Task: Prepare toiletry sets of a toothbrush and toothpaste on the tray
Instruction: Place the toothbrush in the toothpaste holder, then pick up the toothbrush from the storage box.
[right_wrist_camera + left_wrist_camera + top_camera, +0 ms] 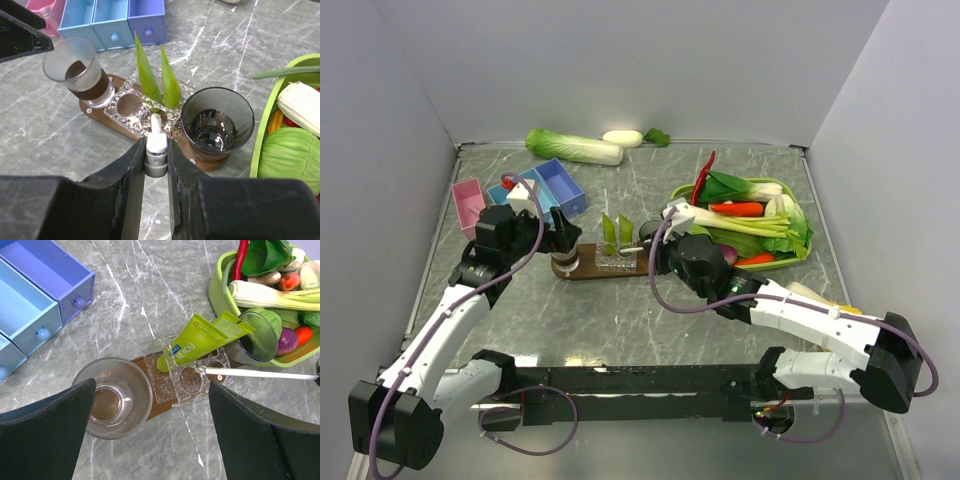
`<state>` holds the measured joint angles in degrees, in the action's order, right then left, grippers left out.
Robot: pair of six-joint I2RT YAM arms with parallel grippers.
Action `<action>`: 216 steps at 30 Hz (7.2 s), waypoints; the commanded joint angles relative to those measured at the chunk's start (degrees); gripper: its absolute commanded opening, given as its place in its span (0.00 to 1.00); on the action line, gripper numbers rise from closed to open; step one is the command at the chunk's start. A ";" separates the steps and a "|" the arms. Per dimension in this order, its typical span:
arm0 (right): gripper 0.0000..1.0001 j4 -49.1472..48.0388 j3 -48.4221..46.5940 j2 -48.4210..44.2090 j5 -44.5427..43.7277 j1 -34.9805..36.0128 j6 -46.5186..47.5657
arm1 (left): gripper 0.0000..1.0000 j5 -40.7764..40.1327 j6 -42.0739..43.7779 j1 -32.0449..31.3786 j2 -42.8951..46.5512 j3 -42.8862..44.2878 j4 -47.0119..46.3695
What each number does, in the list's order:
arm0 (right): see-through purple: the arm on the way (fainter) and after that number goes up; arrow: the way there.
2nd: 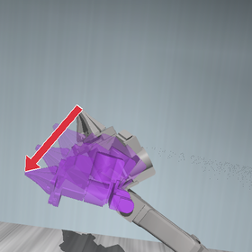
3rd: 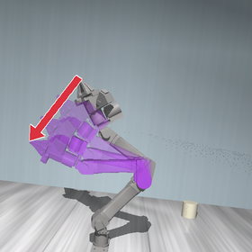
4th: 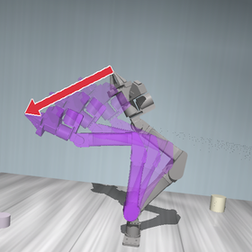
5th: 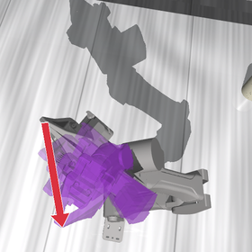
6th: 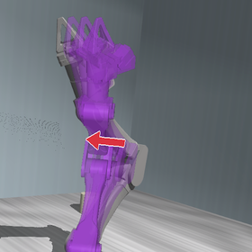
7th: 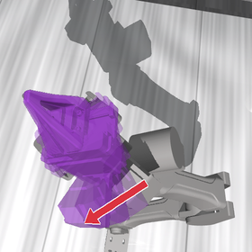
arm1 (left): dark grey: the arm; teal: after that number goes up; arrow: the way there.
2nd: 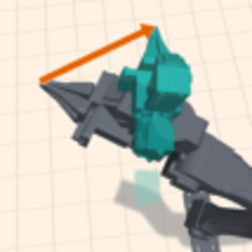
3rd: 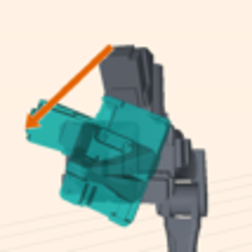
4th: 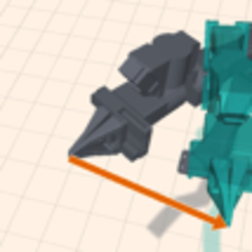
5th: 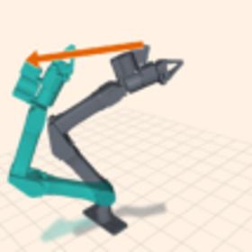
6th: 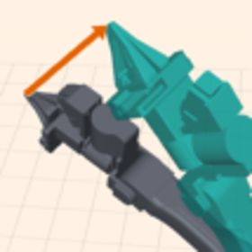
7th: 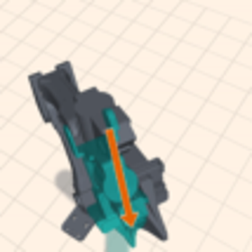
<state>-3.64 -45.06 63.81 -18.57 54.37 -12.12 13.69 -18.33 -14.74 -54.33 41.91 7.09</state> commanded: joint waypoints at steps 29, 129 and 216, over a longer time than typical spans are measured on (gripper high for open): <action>0.00 -5.68 -9.26 12.12 -6.39 4.52 9.83 | 0.99 2.48 -0.31 0.24 0.80 2.21 -1.73; 0.75 7.33 -8.64 -8.00 35.88 -26.60 -5.46 | 0.64 -15.69 -7.34 29.60 -27.05 13.89 3.37; 0.76 11.11 -1.96 -16.61 32.01 -26.86 -4.23 | 0.01 -8.95 6.72 -12.33 0.27 20.67 39.75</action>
<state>8.29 -47.51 48.40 14.33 27.83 -16.84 4.14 -12.80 -25.28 -55.75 60.88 44.34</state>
